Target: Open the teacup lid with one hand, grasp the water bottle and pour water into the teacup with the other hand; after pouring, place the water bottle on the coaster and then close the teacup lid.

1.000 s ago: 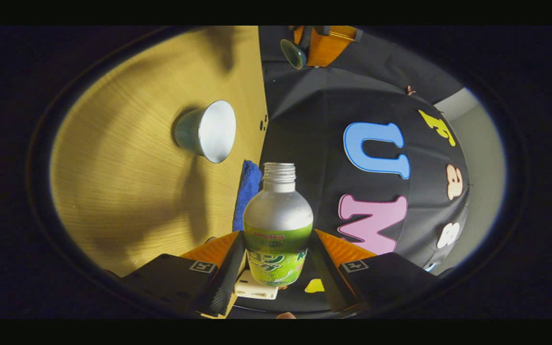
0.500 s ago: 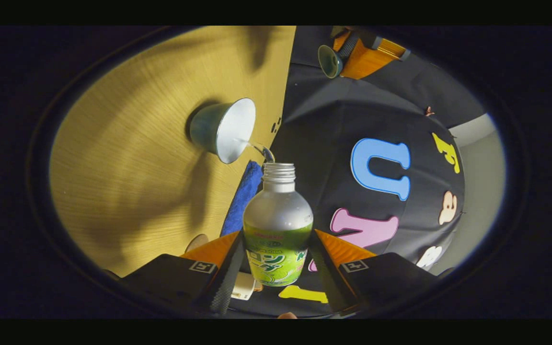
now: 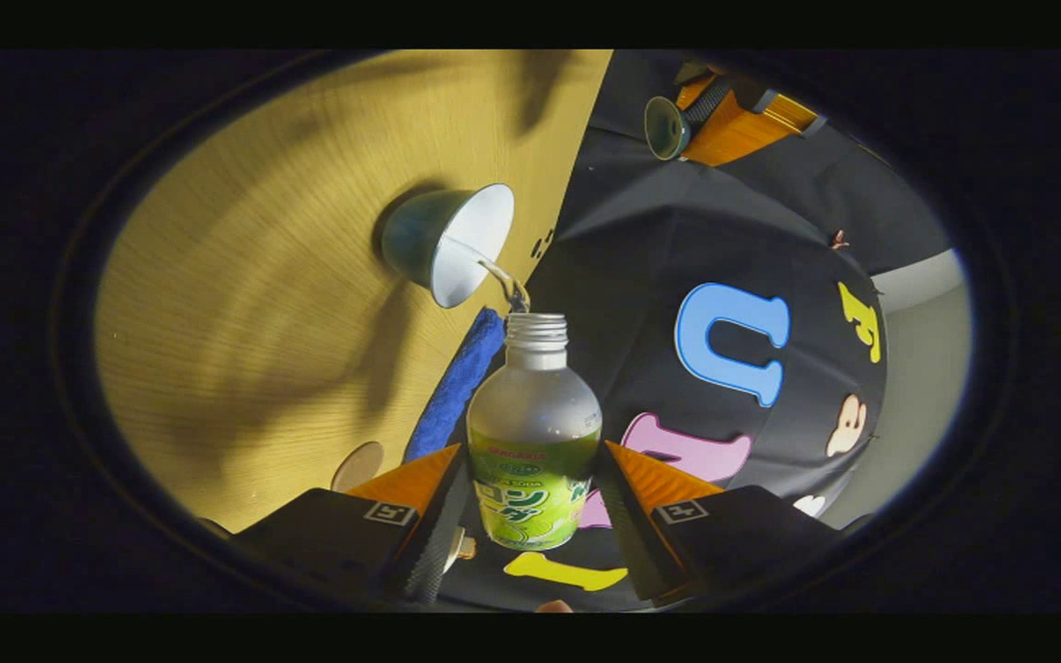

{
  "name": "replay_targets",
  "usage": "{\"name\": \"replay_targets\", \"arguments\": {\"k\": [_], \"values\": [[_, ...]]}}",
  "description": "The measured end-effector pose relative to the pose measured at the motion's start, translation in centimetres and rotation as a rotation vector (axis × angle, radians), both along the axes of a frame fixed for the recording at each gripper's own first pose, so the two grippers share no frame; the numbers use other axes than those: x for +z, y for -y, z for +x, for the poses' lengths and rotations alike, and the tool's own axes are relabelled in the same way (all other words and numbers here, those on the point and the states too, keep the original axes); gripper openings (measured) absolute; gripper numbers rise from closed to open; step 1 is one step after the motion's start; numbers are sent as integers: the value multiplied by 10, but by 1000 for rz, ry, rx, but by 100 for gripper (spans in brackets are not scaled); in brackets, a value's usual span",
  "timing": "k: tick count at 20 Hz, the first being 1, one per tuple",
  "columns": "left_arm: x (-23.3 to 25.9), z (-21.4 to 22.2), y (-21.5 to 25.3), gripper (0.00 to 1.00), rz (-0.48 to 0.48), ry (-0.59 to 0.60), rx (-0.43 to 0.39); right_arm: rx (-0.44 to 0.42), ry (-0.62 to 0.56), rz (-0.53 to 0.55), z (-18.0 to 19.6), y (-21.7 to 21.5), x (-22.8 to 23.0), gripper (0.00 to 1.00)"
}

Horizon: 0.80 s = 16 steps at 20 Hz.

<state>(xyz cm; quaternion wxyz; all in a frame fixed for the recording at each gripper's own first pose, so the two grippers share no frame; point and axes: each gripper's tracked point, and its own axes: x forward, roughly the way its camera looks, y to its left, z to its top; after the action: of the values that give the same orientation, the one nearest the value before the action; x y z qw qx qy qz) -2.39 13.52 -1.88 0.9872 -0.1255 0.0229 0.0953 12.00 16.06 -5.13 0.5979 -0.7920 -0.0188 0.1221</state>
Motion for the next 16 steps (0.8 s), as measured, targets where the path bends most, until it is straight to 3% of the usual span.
{"name": "replay_targets", "arguments": {"k": [2, 4, 16], "values": [[1, 0, -1, 30, 0, 1, 0, 7, 2, -16, 1, -2, 0, 75], [0, -1, 0, 30, -2, 0, 0, 13, 4, -35, -1, -3, 1, 79], [0, -1, -1, 30, -9, 0, 0, 61, 47, -163, -3, -7, 4, 79]]}}
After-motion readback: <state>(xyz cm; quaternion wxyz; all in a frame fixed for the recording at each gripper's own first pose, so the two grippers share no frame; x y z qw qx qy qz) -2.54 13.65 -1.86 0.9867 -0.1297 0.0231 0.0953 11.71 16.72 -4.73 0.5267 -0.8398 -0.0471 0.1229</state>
